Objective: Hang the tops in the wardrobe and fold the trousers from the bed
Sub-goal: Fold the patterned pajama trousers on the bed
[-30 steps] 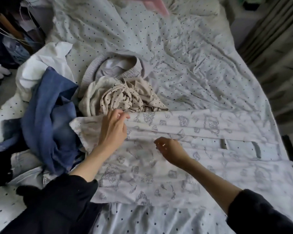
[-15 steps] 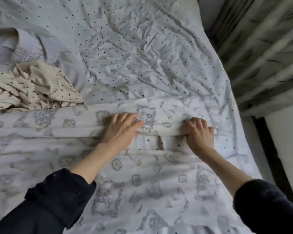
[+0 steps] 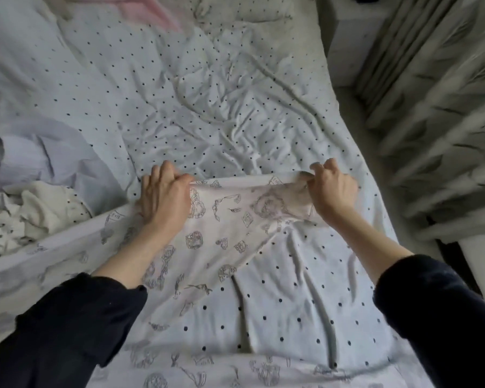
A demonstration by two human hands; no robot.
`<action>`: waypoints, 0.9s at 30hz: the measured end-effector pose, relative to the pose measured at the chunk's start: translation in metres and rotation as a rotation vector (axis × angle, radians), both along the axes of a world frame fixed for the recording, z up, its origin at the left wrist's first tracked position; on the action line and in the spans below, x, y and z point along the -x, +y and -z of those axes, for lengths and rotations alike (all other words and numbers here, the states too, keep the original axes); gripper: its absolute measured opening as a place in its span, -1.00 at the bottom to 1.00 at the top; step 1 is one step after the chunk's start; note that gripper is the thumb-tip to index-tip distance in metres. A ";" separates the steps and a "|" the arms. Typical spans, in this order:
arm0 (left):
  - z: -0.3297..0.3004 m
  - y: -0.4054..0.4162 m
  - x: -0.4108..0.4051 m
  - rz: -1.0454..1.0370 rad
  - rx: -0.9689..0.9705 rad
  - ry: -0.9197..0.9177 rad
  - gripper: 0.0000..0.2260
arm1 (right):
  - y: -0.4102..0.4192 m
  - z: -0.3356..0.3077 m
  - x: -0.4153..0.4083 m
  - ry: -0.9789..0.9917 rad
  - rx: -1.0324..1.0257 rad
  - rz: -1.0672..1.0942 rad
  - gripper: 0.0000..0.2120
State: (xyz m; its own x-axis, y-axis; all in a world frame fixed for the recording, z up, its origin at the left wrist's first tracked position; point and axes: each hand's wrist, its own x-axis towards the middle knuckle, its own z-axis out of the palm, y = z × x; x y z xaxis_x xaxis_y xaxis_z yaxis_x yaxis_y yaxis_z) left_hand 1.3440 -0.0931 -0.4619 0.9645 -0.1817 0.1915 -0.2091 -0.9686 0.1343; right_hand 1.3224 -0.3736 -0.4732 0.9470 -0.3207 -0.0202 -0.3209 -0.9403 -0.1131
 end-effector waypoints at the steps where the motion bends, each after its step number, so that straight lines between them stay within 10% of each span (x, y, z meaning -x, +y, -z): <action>1: 0.005 -0.001 -0.009 -0.056 -0.002 0.038 -0.75 | 0.001 0.004 -0.014 -0.011 -0.100 0.056 -0.67; 10: 0.064 -0.060 0.049 0.101 0.193 0.520 -0.78 | -0.011 0.094 0.011 0.117 -0.558 0.403 -0.68; 14: 0.075 -0.081 0.067 0.244 -0.145 0.421 -0.61 | -0.012 0.114 0.005 0.146 -0.736 0.583 -0.64; 21: 0.070 -0.093 0.077 0.266 0.056 0.436 -0.86 | -0.028 0.119 -0.003 0.032 -0.840 0.643 -0.93; 23: 0.065 -0.095 0.085 0.313 0.173 0.426 -0.91 | -0.032 0.117 -0.001 -0.016 -0.996 0.792 -0.74; 27: 0.062 -0.099 0.096 0.266 -0.012 0.377 -0.77 | -0.041 0.108 -0.006 0.008 -1.252 0.891 -0.79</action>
State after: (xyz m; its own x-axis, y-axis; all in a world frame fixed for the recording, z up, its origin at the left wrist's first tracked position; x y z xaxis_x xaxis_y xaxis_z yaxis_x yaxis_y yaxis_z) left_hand 1.2478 -0.1925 -0.5243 0.8858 -0.4326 -0.1679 -0.3895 -0.8898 0.2377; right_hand 1.3282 -0.4142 -0.5816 0.4615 -0.5395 -0.7042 -0.7142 0.2449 -0.6556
